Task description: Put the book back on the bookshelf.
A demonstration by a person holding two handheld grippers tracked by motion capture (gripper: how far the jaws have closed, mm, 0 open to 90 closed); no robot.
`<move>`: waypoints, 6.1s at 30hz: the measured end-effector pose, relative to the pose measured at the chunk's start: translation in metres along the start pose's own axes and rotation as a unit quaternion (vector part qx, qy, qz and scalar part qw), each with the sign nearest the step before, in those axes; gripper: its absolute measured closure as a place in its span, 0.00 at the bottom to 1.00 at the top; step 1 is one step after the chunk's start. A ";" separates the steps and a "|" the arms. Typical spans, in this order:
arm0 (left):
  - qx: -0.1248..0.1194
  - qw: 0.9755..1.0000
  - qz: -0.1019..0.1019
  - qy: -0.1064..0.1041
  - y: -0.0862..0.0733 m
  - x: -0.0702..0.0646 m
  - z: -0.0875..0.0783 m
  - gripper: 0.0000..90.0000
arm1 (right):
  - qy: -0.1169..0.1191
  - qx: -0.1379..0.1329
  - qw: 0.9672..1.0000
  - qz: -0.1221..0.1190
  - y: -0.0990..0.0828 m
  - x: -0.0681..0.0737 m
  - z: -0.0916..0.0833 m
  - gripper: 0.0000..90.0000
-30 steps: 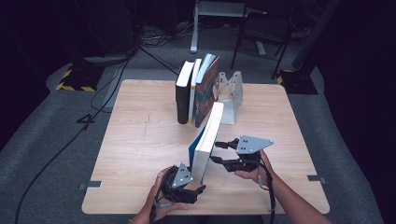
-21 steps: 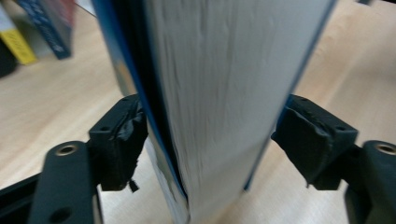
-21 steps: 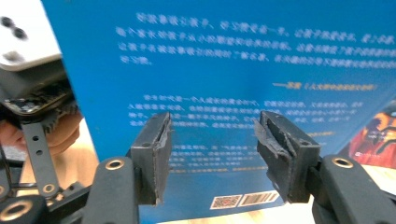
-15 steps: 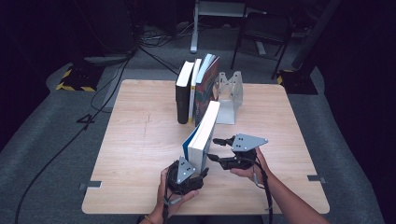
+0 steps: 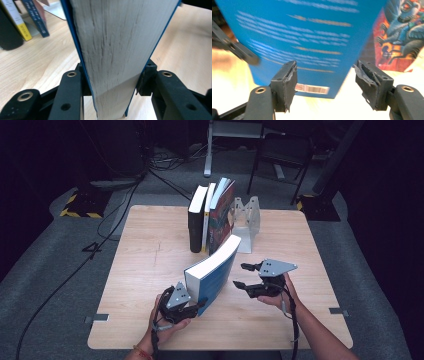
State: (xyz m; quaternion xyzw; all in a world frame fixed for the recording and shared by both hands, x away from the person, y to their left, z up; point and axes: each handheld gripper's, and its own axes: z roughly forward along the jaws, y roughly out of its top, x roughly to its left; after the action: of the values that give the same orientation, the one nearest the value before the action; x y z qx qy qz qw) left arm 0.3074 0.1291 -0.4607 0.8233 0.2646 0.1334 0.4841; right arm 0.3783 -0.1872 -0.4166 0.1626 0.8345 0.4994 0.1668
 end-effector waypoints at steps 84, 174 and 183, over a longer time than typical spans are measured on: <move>0.092 0.995 -0.020 0.014 -0.015 0.034 -0.001 0.27 | 0.115 0.016 0.993 -0.002 0.060 -0.005 -0.049 0.67; 0.143 0.988 -0.031 0.055 -0.054 0.042 -0.009 0.17 | -0.239 0.045 0.955 0.168 0.122 -0.162 0.023 0.67; 0.143 0.988 -0.031 0.055 -0.054 0.042 -0.009 0.17 | -0.240 0.030 0.956 0.164 0.117 -0.160 0.022 0.67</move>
State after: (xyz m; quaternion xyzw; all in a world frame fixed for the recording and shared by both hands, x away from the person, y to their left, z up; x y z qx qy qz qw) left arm 0.3211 0.1808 -0.5045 0.8671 0.3321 0.1241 0.3499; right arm 0.5432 -0.1877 -0.3037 0.4171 0.7464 0.4410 0.2730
